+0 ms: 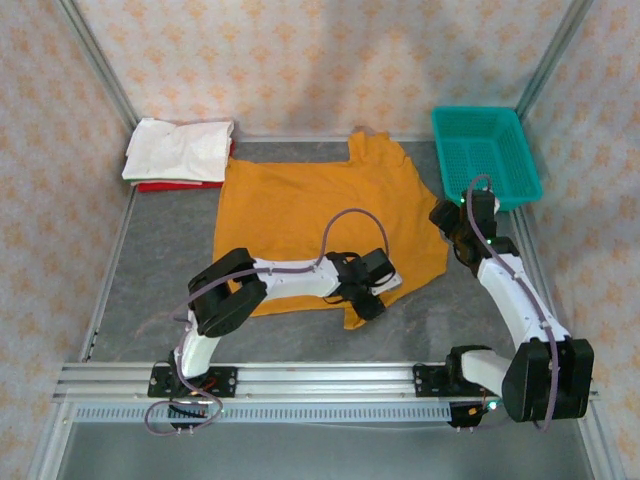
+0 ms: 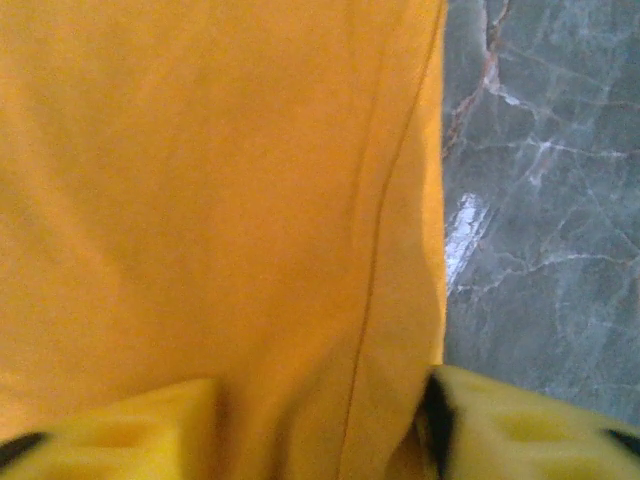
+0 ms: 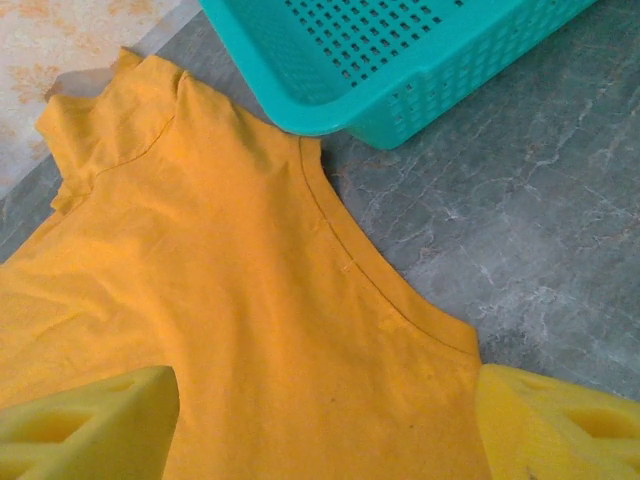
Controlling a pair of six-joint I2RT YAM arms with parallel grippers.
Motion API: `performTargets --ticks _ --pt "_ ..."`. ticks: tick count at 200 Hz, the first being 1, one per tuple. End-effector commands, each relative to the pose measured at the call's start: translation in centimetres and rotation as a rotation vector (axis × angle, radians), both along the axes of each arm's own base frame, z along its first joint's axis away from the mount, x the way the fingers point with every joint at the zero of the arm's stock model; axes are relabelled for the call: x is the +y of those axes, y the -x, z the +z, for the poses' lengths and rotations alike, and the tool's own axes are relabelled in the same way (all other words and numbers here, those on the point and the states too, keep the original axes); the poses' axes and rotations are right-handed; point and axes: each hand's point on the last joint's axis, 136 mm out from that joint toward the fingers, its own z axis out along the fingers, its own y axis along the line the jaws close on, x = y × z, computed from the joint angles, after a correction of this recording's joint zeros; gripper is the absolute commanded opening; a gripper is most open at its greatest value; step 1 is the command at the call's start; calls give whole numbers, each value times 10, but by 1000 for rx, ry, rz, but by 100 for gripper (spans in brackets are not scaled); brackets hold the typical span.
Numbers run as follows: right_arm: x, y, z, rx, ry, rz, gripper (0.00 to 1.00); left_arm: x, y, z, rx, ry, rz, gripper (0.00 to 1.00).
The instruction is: Fold and stack the t-shirts
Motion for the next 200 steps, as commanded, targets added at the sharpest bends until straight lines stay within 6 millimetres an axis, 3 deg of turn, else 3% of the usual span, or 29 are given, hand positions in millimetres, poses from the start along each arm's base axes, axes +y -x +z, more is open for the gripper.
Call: performTargets --ticks 1,16,27,53,57,92,102,105,117,122,134,150,179,194,200 --pt "-2 -3 1 -20 20 12 78 2 -5 9 -12 12 3 22" --pt "-3 -2 0 -13 32 16 78 3 -13 20 -6 47 26 6" --pt "0 -2 -1 -8 32 37 78 6 -24 31 -1 82 56 1" --pt "10 -2 -12 44 12 103 76 18 -54 54 10 176 122 1" --pt "13 -2 -16 55 5 118 76 20 -60 70 -7 212 128 1" --pt "37 -7 -38 136 -39 228 75 38 -109 104 23 356 149 2" --pt "42 -8 -42 164 -43 247 74 45 -125 116 22 386 147 5" --pt "44 -9 -43 170 -43 252 74 47 -132 106 35 375 155 5" --pt "51 -11 -45 181 -41 276 74 60 -158 104 21 377 182 9" --pt "53 -12 -43 179 -36 282 74 65 -168 102 22 381 194 15" --pt "57 -13 -41 177 -25 290 74 76 -190 99 38 393 226 45" --pt "62 -13 -35 170 -16 299 74 89 -213 101 50 408 289 51" --pt "76 -5 -25 132 -63 347 74 109 -216 125 -26 421 359 56" --pt "98 2 -25 115 -159 415 71 123 -208 126 -52 407 427 56" --pt "108 5 -26 118 -188 440 70 131 -204 137 -81 415 460 56"
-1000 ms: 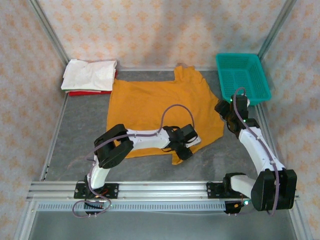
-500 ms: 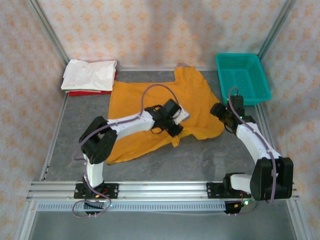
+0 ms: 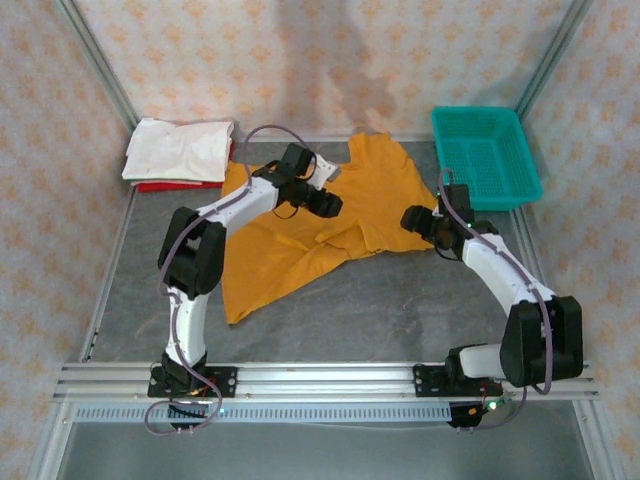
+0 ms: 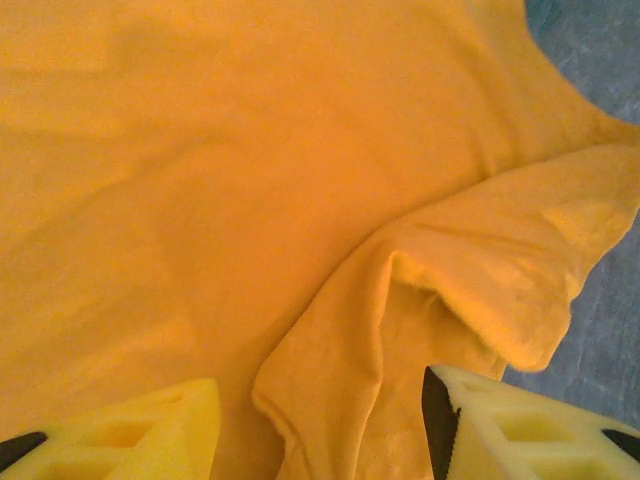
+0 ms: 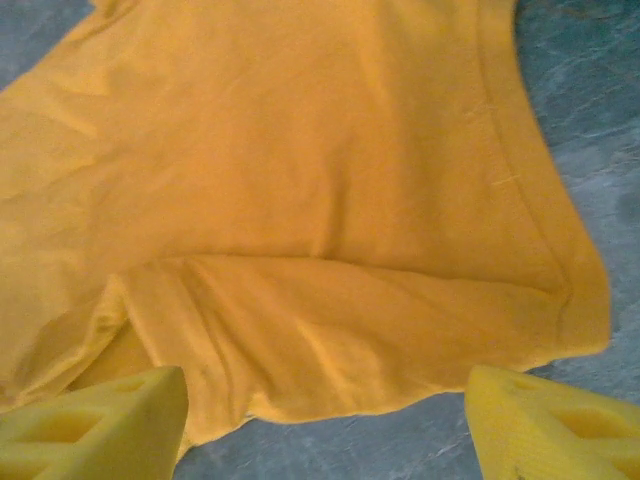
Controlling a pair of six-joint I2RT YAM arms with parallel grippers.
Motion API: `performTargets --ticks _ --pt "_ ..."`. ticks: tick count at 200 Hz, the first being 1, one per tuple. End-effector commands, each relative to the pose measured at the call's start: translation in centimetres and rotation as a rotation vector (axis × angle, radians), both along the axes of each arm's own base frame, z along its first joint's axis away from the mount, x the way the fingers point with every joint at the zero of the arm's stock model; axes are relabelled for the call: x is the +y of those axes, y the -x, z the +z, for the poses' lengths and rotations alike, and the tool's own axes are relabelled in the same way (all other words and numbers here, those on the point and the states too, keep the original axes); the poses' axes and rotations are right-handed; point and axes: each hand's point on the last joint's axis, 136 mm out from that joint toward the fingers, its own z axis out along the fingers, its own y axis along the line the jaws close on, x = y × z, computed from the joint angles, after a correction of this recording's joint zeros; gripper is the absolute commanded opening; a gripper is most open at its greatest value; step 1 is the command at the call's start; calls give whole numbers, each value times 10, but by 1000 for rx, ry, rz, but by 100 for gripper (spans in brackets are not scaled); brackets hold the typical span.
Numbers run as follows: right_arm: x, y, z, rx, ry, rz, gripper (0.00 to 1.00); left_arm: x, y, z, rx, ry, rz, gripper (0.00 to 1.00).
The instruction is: Fold and stack the t-shirts
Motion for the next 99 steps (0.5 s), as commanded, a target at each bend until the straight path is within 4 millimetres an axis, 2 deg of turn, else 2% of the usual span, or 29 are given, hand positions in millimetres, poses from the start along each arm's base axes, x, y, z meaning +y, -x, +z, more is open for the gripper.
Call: performTargets --ticks 1,27,49,69,99 --pt "33 13 7 -8 -128 96 70 12 19 43 -75 16 89 56" --pt "77 19 -3 39 -147 208 65 51 42 39 -95 -26 250 56" --pt "106 12 -17 86 -175 252 53 81 65 30 -98 -60 366 56" --pt "118 6 -36 137 -145 250 47 96 85 21 -84 -71 404 57" --pt "117 -2 -58 191 -113 206 43 111 109 2 -30 -103 434 57"
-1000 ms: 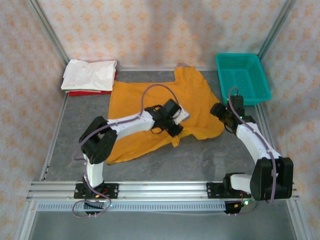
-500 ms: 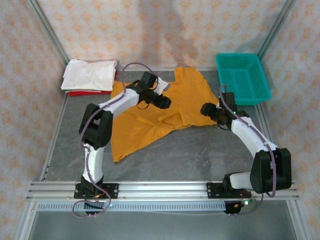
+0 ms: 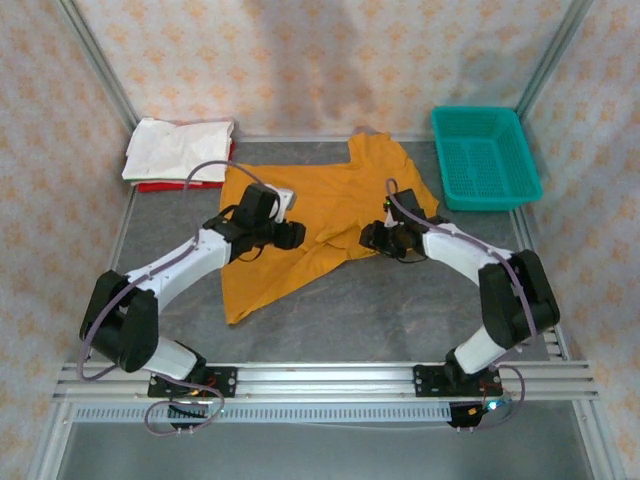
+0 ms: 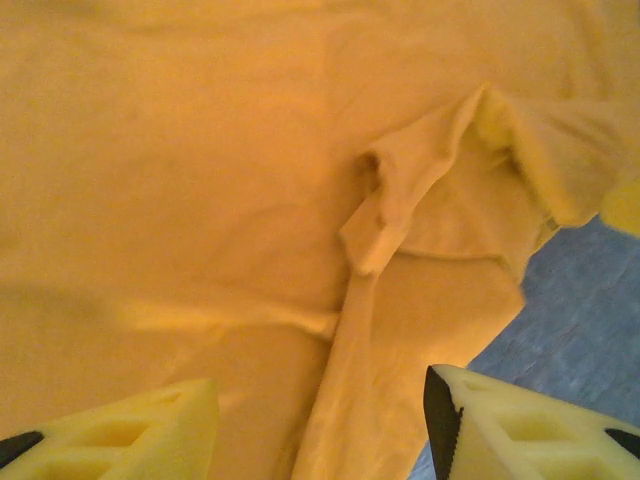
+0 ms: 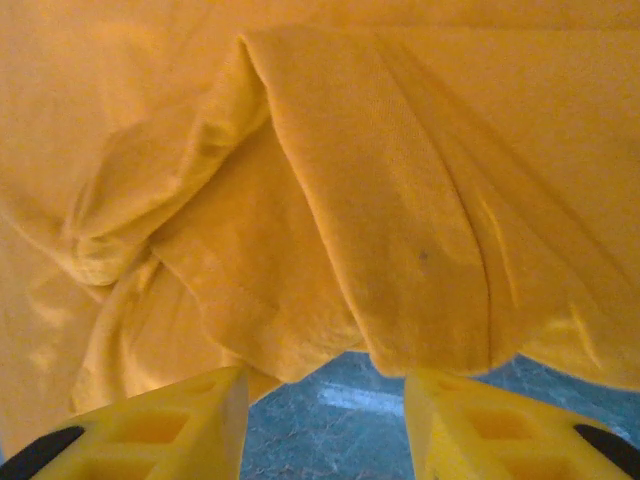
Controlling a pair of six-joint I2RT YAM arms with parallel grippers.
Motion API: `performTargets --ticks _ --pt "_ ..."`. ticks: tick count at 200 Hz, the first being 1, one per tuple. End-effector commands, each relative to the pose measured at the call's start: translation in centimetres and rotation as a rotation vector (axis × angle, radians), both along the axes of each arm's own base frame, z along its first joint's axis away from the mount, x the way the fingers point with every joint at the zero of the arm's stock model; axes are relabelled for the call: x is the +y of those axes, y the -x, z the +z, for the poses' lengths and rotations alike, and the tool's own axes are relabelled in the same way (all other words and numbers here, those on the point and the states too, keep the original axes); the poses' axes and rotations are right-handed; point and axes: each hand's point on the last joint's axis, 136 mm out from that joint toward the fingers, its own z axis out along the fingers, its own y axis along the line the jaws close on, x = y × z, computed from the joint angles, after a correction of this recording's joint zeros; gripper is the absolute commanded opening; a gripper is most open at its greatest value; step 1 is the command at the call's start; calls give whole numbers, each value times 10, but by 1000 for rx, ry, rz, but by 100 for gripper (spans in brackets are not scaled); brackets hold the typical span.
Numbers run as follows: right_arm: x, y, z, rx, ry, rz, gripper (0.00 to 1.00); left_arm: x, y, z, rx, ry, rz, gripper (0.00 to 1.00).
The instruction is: Fold and stack the t-shirts
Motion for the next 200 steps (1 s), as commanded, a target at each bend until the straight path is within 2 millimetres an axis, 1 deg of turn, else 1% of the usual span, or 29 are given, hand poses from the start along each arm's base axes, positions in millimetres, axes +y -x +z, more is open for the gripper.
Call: performTargets --ticks 1,20,40,56,90,112,119,133,156,169,182,200 --pt "1 -17 1 -18 11 -45 43 19 9 -11 15 -24 93 57" --pt "1 -21 -8 -7 27 -54 41 31 20 -25 46 -62 128 57" --pt "0 -27 -12 -1 42 -65 39 42 30 -37 90 -106 156 57" --pt "1 -31 -12 -8 42 -74 39 46 38 -43 120 -118 159 57" --pt "-7 -32 -18 3 100 -83 39 57 53 -60 187 -171 176 58" --pt "-5 -30 -23 14 109 -64 41 62 58 -68 200 -180 199 58" --pt "-3 -28 -24 18 118 -49 42 62 59 -71 203 -181 198 58" --pt "-1 -26 -27 22 147 -32 42 60 58 -73 205 -176 195 58" --pt "-6 -26 -33 28 183 -37 30 59 54 -76 206 -179 194 58" --pt "-10 -26 -34 33 214 -41 19 59 52 -78 209 -187 195 58" --pt "-14 -27 -29 19 226 -48 12 61 52 -80 213 -195 206 58" --pt "-19 -25 -19 14 249 -50 4 71 54 -85 223 -233 252 57"
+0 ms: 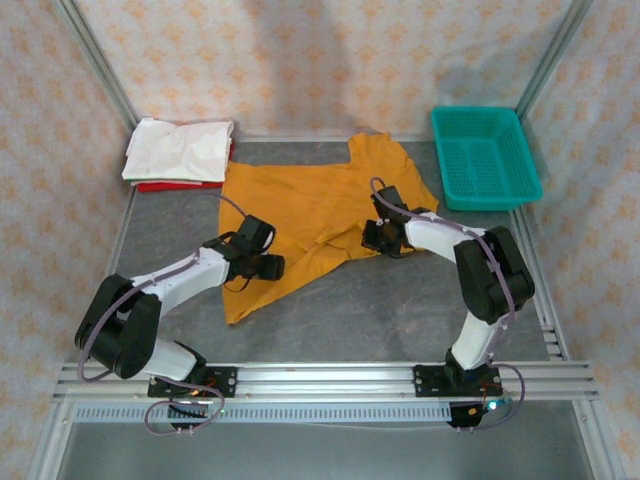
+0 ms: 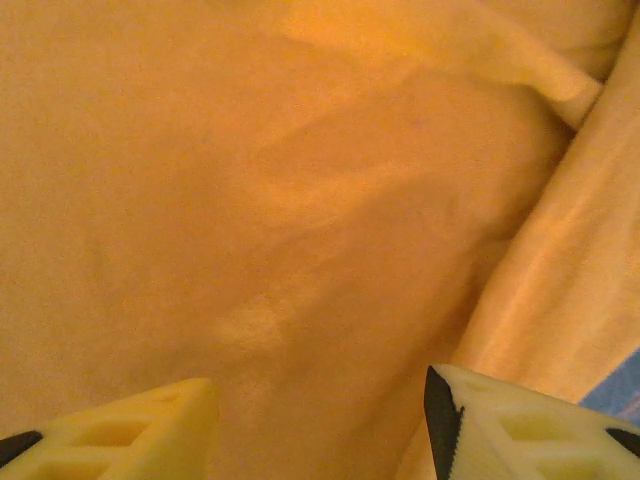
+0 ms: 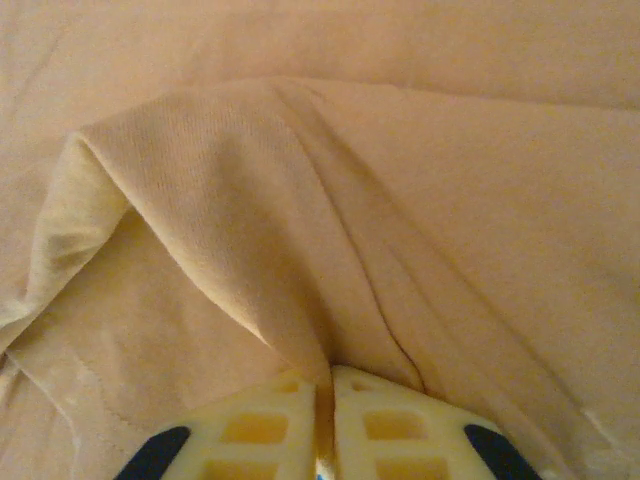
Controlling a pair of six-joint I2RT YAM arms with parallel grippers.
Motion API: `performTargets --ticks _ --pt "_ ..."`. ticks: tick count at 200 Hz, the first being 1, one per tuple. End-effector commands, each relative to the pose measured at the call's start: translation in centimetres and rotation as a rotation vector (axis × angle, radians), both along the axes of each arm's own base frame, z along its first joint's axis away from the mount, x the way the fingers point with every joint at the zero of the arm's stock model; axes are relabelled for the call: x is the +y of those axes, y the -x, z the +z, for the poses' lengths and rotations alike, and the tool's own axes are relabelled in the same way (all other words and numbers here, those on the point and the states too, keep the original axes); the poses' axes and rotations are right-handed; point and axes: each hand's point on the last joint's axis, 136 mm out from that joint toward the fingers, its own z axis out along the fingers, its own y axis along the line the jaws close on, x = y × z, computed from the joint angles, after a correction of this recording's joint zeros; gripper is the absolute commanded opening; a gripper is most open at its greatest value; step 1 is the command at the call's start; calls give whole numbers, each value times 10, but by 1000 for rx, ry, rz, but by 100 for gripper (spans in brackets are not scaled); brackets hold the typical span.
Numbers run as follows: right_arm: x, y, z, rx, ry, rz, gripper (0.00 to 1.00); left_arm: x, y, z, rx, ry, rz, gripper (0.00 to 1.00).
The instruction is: Fold and stack the t-shirts
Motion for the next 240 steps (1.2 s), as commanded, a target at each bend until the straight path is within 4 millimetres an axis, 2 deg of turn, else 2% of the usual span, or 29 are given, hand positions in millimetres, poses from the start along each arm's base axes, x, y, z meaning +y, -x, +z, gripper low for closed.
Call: performTargets --ticks 1,11,33,67,97,128,154,158,168,181,199,240 --pt "-13 -2 16 -21 76 -9 4 16 -2 -5 1 -67 69 57" --pt "-16 0 25 -31 88 -11 0 21 0 -8 8 -90 87 56" --pt "-23 7 47 -55 107 -4 0 35 3 -11 8 -145 139 55" --pt "-45 31 70 -32 151 -13 0 49 5 -12 -7 -177 189 55" --pt "-83 63 86 12 206 -82 0 56 6 -7 -30 -199 214 54" --pt "-136 106 110 24 295 -216 0 63 7 3 -65 -208 233 54" --pt "-172 140 118 40 335 -342 0 65 7 13 -96 -205 235 54" --pt "-176 145 119 43 340 -360 3 65 7 14 -99 -201 232 54" --pt "-185 152 122 28 345 -404 20 64 7 17 -106 -193 230 54" --pt "-186 153 126 -6 323 -419 23 62 8 18 -103 -183 220 54" --pt "-172 144 125 -32 253 -381 38 56 9 17 -82 -160 204 55" --pt "-163 120 107 3 264 -316 40 31 -3 9 -34 -73 163 56"
